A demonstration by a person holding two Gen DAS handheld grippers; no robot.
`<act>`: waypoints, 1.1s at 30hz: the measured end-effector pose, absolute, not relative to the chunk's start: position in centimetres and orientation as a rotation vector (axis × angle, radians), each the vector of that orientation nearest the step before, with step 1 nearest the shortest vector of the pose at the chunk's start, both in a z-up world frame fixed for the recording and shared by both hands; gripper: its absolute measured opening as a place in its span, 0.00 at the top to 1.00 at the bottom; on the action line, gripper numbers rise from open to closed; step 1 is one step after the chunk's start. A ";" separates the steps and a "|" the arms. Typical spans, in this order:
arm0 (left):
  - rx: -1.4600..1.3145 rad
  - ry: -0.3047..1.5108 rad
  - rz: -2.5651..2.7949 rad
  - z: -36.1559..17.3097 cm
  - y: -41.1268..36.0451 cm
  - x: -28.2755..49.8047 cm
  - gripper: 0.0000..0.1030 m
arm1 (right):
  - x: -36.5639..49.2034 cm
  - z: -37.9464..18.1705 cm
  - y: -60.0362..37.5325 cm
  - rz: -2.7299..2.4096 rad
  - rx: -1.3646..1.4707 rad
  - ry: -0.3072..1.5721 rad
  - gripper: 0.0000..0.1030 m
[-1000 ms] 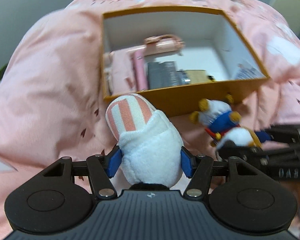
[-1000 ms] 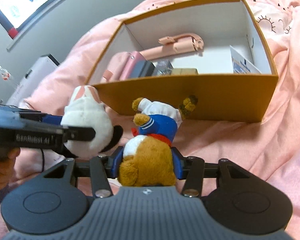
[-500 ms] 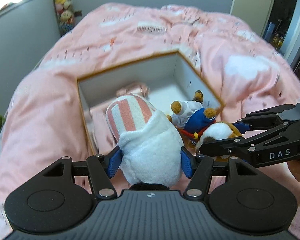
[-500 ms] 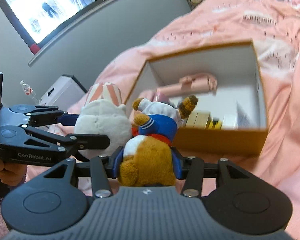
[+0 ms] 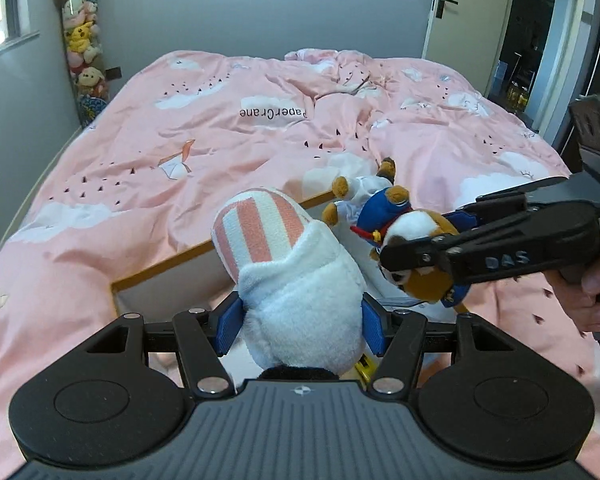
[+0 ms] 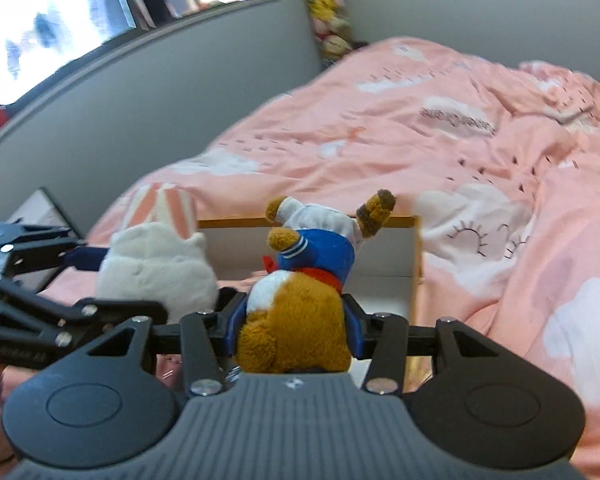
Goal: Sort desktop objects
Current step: 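Lift the bunny with the left tool while the right tool lifts the bear over the box, then lower both plush toys into the box and open both tools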
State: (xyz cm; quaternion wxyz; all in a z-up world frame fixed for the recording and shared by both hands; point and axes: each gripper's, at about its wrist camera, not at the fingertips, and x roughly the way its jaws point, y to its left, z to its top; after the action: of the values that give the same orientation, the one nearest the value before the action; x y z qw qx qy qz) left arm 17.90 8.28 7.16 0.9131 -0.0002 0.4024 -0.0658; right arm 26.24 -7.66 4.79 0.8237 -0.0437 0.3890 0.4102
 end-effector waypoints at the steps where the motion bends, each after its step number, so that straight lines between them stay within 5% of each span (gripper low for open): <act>1: 0.000 0.838 -0.152 6.6 8.3 18.6 0.32 | 27.1 4.2 -7.1 0.851 -0.101 0.841 0.51; 14: -0.053 0.958 -0.156 -1.2 9.4 24.5 0.31 | 30.9 -0.5 -1.7 0.747 -0.290 0.925 0.50; 33: -0.096 1.056 -0.195 -4.8 6.7 28.5 0.31 | 31.9 -0.9 -1.7 0.732 -0.271 0.950 0.45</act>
State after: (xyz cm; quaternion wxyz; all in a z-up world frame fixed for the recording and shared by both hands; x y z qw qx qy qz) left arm 28.48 6.70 -4.81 0.8581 -0.0456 0.5029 -0.0928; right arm 31.91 -1.66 -0.91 0.8169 -0.1272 0.4457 0.3434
